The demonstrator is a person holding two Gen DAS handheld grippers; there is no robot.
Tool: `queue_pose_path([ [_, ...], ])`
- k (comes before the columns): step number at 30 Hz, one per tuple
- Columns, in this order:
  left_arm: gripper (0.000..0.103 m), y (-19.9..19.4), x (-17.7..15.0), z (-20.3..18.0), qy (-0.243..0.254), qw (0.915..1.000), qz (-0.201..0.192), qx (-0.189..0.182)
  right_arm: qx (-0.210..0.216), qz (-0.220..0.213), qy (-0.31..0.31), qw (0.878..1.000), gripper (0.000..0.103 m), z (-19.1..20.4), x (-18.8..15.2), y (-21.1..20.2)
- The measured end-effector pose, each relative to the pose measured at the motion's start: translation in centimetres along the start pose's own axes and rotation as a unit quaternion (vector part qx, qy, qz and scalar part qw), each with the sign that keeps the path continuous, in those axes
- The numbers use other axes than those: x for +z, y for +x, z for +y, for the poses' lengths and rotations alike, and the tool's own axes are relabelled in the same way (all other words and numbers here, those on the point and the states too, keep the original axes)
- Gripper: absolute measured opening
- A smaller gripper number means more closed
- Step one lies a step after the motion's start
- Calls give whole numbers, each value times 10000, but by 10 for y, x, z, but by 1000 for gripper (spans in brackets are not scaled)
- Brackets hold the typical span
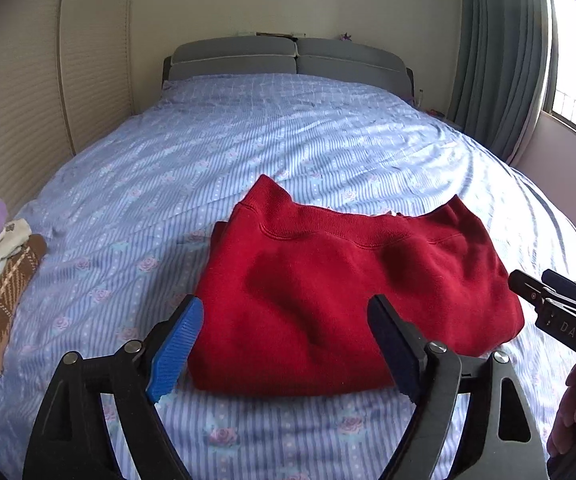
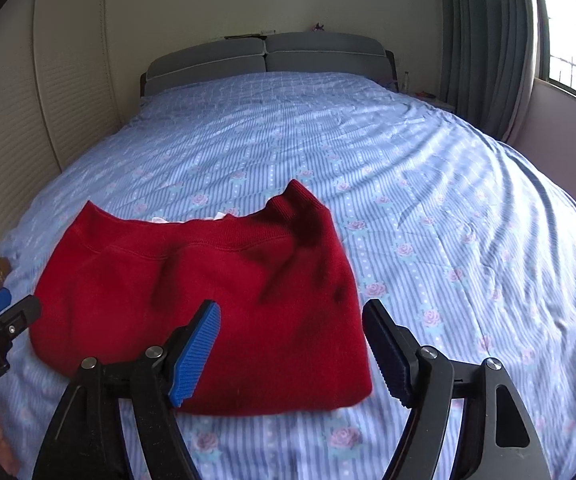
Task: Fold small clothes
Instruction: 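Open both grippers and pull back from the folded red sweatshirt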
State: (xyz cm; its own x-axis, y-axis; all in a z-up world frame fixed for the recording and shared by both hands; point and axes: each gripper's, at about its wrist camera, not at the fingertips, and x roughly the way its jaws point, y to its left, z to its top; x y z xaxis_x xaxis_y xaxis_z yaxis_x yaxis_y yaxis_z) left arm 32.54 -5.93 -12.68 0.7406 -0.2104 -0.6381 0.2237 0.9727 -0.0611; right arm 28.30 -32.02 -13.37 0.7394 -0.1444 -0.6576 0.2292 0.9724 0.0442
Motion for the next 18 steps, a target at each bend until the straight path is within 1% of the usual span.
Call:
queue_pose_path([
  [4, 87, -25, -12, -3, -80, 9998, -139, 90, 149, -25, 550, 9984, 75, -19, -17, -20],
  [8, 87, -31, -24, -7, -129, 9997, -154, 144, 360, -11, 1224, 9918, 75, -38, -41, -22],
  [12, 87, -25, -31, -7, -212, 9996, -99, 165, 792, 25, 2022, 9761, 75, -53, -57, -8],
  [16, 87, -17, -33, -6, -290, 9994, -62, 198, 1047, 205, 2447, 9637, 75, -55, -68, 14],
  [18, 87, -13, -33, -3, -324, 9993, -38, 207, 1172, 286, 2697, 9554, 75, -57, -73, 25],
])
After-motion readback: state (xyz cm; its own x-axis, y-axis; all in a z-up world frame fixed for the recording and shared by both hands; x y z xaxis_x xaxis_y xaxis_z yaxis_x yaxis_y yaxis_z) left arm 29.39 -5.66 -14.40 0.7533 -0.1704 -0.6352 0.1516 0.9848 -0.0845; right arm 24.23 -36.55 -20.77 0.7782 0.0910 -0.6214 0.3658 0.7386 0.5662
